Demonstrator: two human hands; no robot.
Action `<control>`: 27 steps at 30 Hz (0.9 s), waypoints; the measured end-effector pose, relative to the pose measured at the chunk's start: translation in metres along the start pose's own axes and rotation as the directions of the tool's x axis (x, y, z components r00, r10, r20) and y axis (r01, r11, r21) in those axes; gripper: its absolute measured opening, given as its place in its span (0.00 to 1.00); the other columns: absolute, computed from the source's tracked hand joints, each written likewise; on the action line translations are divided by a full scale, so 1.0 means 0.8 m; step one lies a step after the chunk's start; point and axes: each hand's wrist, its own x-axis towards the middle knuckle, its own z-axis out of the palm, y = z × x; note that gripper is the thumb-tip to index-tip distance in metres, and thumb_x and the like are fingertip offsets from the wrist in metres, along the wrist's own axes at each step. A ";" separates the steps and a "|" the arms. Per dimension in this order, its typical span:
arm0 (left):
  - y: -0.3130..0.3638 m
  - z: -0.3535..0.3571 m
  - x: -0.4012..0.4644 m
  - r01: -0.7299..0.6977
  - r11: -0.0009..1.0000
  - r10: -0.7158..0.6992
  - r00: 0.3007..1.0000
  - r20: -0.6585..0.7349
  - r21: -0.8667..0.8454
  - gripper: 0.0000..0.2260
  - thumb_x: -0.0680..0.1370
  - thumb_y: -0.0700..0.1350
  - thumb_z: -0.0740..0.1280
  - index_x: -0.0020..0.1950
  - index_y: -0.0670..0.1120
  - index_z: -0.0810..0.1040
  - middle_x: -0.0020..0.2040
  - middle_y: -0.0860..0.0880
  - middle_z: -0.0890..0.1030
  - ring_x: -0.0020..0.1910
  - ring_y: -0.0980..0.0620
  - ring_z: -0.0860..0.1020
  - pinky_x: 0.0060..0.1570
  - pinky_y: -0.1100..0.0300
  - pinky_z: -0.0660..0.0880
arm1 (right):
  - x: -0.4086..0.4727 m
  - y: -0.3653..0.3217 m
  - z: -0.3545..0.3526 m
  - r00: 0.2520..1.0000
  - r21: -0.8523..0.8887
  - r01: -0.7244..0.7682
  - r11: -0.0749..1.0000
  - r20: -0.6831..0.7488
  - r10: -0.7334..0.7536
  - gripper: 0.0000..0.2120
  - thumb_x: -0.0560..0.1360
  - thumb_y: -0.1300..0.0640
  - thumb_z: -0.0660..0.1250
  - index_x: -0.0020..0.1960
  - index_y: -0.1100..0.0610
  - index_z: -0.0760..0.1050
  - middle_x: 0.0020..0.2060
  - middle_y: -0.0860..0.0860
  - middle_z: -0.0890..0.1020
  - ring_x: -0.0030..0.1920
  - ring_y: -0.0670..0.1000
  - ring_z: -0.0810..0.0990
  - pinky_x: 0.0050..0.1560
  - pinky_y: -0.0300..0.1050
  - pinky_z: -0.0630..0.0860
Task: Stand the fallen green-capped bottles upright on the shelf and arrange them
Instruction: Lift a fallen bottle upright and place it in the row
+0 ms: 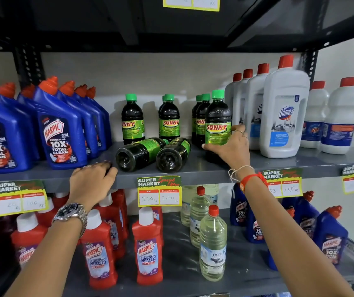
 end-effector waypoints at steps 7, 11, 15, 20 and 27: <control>0.000 -0.002 -0.001 -0.011 1.000 0.011 1.000 0.005 0.006 0.16 0.77 0.48 0.52 0.52 0.46 0.78 0.48 0.45 0.83 0.45 0.44 0.78 0.41 0.56 0.63 | 0.014 -0.004 -0.010 0.983 0.047 -0.102 0.994 0.161 0.093 0.39 0.60 0.46 0.77 0.63 0.59 0.63 0.56 0.55 0.78 0.57 0.57 0.77 0.53 0.47 0.71; 0.001 -0.002 -0.001 -0.005 1.000 0.005 1.000 0.010 -0.005 0.17 0.77 0.48 0.52 0.53 0.45 0.79 0.49 0.45 0.83 0.46 0.44 0.79 0.42 0.55 0.63 | 0.006 -0.012 -0.012 0.984 0.097 -0.126 0.987 0.142 0.112 0.44 0.60 0.45 0.77 0.67 0.61 0.60 0.62 0.58 0.73 0.64 0.58 0.72 0.58 0.48 0.69; 0.002 -0.002 -0.002 0.003 1.000 -0.004 1.000 -0.003 -0.031 0.17 0.77 0.49 0.53 0.53 0.45 0.79 0.48 0.44 0.83 0.45 0.44 0.79 0.43 0.55 0.64 | -0.020 -0.053 -0.020 0.965 0.023 0.109 0.994 -0.244 -0.101 0.42 0.61 0.41 0.73 0.67 0.61 0.62 0.62 0.59 0.70 0.63 0.60 0.67 0.58 0.52 0.69; 0.003 -0.005 -0.002 0.028 0.998 -0.026 0.999 0.046 -0.056 0.18 0.78 0.49 0.52 0.56 0.45 0.78 0.54 0.43 0.82 0.50 0.43 0.78 0.50 0.52 0.67 | -0.031 -0.124 -0.007 0.933 -0.114 0.358 0.927 0.023 -0.358 0.32 0.67 0.44 0.69 0.64 0.60 0.64 0.46 0.55 0.79 0.49 0.58 0.78 0.40 0.43 0.69; 0.002 -0.009 -0.001 0.008 0.998 -0.003 0.996 0.087 -0.058 0.18 0.78 0.49 0.51 0.53 0.44 0.78 0.53 0.42 0.82 0.51 0.43 0.78 0.50 0.53 0.68 | -0.011 -0.168 0.029 0.664 -0.374 -0.003 0.928 0.693 0.281 0.23 0.74 0.45 0.63 0.60 0.62 0.70 0.50 0.61 0.78 0.47 0.60 0.80 0.51 0.53 0.80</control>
